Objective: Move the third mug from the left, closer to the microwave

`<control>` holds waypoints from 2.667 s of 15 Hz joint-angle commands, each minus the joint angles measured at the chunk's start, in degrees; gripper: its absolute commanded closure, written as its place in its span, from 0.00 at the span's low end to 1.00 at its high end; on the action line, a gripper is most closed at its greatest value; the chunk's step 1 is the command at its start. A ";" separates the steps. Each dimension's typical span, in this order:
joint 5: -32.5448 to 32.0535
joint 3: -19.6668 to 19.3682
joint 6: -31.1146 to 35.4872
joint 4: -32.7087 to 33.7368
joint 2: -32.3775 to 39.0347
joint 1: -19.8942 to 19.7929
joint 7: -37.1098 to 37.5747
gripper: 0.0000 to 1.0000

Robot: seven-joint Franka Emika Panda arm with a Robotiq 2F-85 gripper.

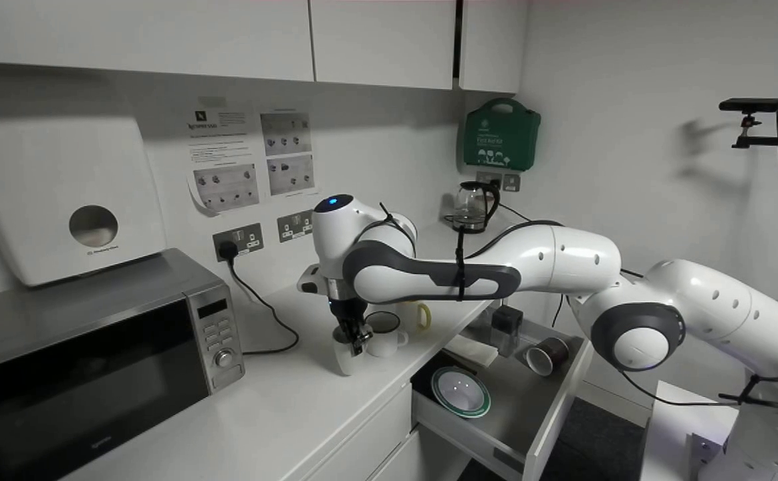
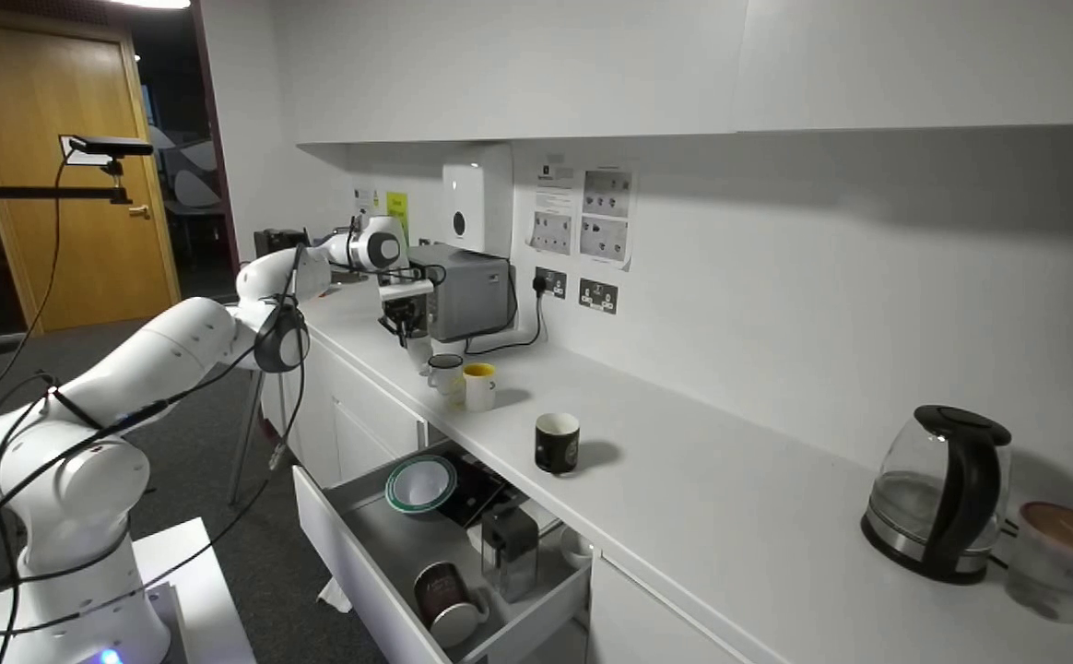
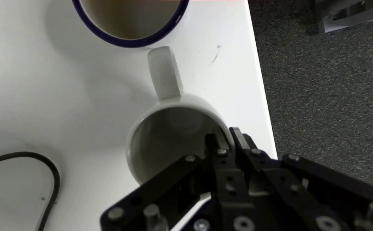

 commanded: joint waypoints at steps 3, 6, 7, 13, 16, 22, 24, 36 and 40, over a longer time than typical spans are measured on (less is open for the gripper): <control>0.93 0.89 0.03 -2.76 -2.39 -0.71 -2.25 0.98; 1.98 1.97 0.30 -2.52 -2.40 -0.98 -3.41 0.98; 2.17 2.18 0.35 -2.49 -2.42 -0.98 -3.78 0.98; 3.56 3.66 0.24 -2.52 -2.43 -1.39 -4.82 0.98; 4.35 4.01 0.21 -2.55 -2.41 -1.53 -5.08 0.98; 4.34 4.22 -0.05 -2.81 -2.30 -1.90 -4.89 0.98; 4.28 4.19 -0.18 -2.92 -2.24 -2.05 -4.90 0.98; 4.32 4.28 -1.42 -2.87 -2.33 -2.41 -4.79 0.30; 4.29 4.23 -1.70 -2.64 -2.81 -2.61 -4.54 0.02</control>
